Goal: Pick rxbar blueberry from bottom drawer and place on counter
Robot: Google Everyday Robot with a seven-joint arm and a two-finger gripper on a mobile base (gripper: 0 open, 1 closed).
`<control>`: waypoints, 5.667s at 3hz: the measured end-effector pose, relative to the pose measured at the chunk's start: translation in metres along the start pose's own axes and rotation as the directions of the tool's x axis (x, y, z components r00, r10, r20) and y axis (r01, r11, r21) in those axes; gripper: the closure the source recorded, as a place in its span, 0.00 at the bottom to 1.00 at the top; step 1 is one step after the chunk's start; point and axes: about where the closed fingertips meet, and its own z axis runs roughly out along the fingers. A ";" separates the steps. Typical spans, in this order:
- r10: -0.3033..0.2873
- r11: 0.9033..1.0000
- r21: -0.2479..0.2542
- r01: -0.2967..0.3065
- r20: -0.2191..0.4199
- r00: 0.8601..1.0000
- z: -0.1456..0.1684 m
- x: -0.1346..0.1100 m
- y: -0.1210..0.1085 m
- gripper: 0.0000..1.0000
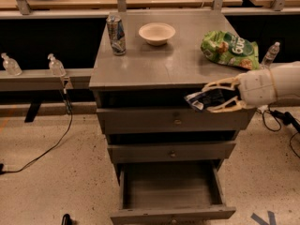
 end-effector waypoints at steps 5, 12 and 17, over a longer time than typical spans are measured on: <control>-0.050 0.997 -0.071 0.042 -0.109 0.993 0.103 0.007 -0.106 1.00; 0.081 0.996 0.055 -0.072 -0.169 0.982 0.121 0.016 -0.143 0.40; 0.028 0.994 0.105 -0.006 -0.217 0.976 0.087 -0.010 -0.148 0.00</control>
Offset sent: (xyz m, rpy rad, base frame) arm 0.0673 0.1000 0.0062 -0.1383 0.0026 0.1067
